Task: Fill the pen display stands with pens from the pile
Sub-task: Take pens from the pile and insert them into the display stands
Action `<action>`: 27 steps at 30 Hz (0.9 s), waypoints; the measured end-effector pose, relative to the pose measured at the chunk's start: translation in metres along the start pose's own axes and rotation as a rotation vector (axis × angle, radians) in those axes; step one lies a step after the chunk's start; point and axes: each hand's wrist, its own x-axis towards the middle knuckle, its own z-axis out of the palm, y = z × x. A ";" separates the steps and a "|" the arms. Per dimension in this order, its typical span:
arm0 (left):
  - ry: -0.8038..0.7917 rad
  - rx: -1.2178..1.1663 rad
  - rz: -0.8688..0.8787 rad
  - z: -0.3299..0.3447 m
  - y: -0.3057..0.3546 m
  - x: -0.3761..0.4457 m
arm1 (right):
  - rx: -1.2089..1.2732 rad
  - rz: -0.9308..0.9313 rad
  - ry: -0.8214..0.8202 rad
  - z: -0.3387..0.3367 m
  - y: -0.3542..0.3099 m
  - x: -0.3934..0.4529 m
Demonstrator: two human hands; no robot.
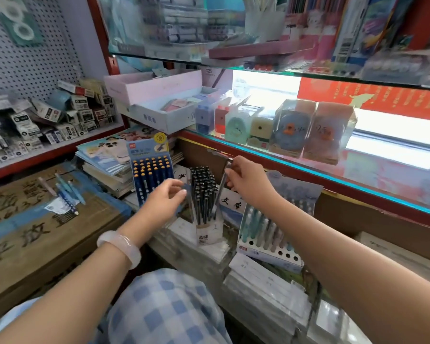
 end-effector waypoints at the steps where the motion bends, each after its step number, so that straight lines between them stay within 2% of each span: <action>1: 0.005 0.025 -0.034 -0.007 -0.007 0.001 | -0.069 -0.021 0.017 0.003 0.003 0.000; 4: 0.004 0.079 -0.094 -0.024 -0.031 0.000 | -0.121 -0.021 0.055 0.017 0.012 0.001; 9: 0.064 0.137 -0.121 -0.049 -0.067 -0.006 | -0.233 0.035 -0.065 0.044 0.026 0.006; 13: 0.082 0.162 -0.152 -0.063 -0.087 -0.010 | -0.230 0.046 -0.083 0.061 0.037 0.005; 21: 0.036 0.151 -0.168 -0.061 -0.100 -0.008 | -0.181 0.048 -0.087 0.070 0.042 0.012; 27: 0.007 0.121 -0.161 -0.055 -0.095 -0.006 | -0.264 0.070 -0.154 0.077 0.049 0.012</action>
